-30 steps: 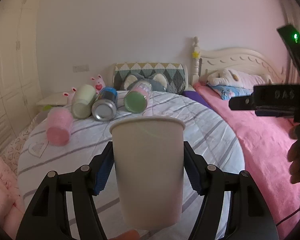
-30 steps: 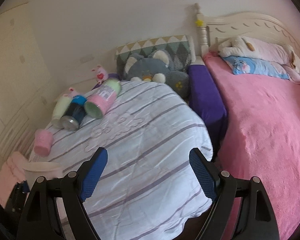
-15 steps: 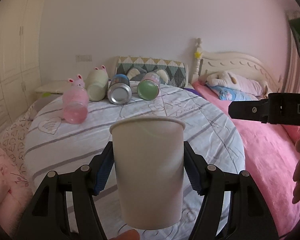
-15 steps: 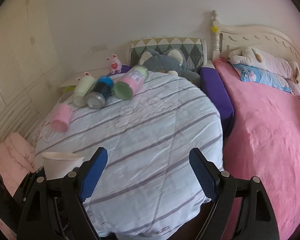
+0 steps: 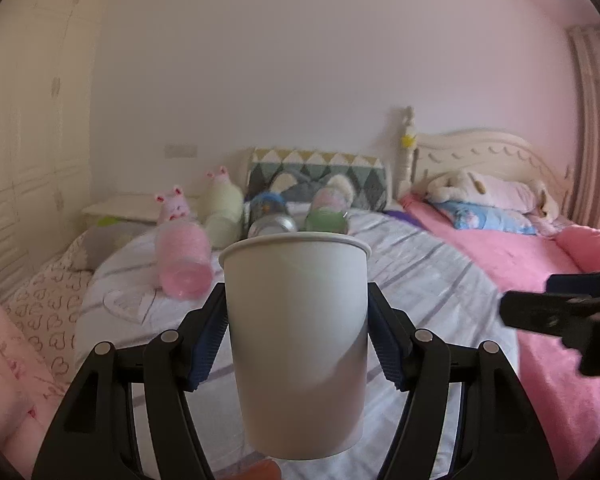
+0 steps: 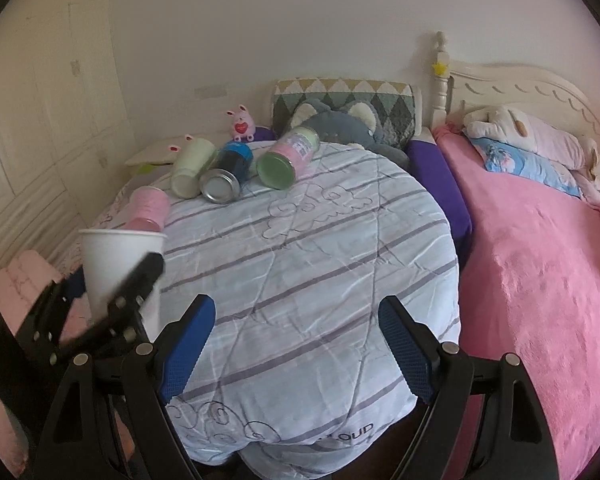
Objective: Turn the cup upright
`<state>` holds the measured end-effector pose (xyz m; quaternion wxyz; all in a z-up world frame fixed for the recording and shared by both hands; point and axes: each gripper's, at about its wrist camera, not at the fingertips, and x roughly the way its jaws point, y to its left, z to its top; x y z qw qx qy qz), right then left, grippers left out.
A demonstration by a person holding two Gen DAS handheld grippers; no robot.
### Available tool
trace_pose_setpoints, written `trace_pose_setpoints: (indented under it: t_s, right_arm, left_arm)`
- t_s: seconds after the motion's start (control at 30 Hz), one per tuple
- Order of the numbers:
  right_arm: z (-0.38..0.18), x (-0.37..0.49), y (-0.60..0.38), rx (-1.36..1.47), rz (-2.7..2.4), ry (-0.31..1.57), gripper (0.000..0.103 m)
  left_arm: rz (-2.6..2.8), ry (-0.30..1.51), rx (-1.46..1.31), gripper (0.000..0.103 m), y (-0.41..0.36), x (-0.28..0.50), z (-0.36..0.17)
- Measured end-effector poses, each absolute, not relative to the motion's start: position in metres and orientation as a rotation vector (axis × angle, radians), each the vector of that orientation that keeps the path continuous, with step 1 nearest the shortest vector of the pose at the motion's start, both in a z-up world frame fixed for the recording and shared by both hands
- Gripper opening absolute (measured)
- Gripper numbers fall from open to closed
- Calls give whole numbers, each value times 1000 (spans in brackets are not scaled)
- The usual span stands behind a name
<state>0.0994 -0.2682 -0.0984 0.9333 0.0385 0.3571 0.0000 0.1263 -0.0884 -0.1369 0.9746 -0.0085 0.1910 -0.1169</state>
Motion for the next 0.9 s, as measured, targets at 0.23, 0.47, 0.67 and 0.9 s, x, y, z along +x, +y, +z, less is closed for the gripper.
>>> trace_pose_setpoints:
  t_s: [0.23,0.47,0.67,0.9]
  right_arm:
    - [-122,96,-270,87,-22,785,85]
    - [-121,90,-258,80,-10,785,85]
    - [-115,84,-251,72,-4,774,85]
    - [-111,78,-249,71,-2,769,85]
  left_arm:
    - [-208,376,15,68,-78,112,-162]
    - [-232,386,6,68,-69,99,-155]
    - [-249,429,21,67,-70,91,-159]
    - [-274,479,12,67,-71,104,-155]
